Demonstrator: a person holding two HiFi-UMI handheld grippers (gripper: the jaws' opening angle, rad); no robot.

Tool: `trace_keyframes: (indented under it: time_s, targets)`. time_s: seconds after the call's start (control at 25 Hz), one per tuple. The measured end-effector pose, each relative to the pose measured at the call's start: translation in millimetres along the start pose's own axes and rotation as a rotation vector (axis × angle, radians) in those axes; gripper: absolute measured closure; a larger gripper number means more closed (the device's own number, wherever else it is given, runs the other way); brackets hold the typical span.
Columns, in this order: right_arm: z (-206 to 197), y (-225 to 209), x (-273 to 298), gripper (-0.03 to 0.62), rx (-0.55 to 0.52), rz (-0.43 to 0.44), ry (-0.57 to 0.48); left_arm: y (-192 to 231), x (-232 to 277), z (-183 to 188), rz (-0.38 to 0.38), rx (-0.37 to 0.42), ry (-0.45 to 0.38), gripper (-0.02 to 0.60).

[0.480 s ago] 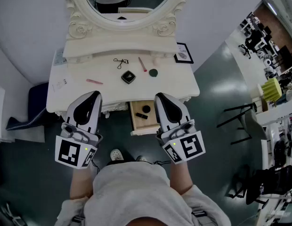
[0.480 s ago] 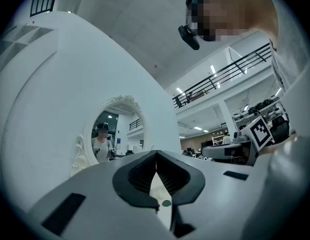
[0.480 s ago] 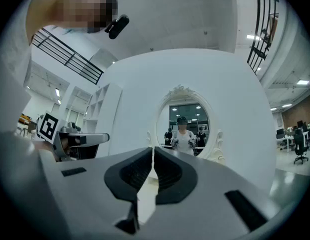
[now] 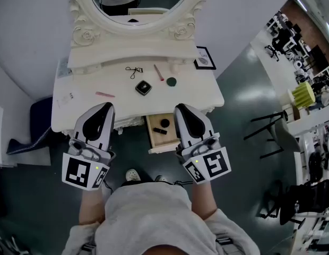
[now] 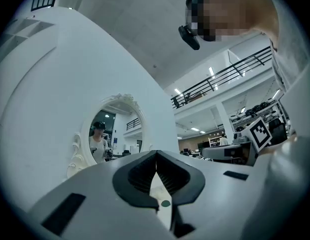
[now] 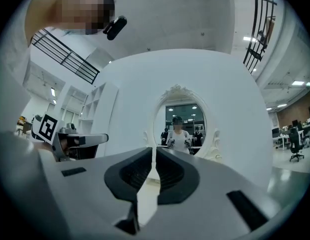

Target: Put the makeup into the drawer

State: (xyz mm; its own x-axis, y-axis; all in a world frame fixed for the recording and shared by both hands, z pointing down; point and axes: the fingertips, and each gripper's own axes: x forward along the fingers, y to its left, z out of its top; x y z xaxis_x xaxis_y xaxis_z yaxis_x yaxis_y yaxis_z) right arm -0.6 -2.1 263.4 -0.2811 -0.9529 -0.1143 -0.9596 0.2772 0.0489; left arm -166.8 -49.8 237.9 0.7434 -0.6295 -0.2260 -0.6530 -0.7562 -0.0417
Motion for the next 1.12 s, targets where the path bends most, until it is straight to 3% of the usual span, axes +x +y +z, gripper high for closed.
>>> trace_keyframes:
  time_s: [0.56, 1.12]
  targets:
    - [-3.6, -20.5, -14.9, 0.568, 0.003, -0.102, 0.006, -9.0, 20.1, -8.7, -0.081, -0.026, -0.007, 0.566]
    - [-13.4, -73.3, 16.5, 0.568, 0.021, -0.047, 0.037, -8.6, 67.9, -14.0, -0.026, -0.014, 0.002, 0.566]
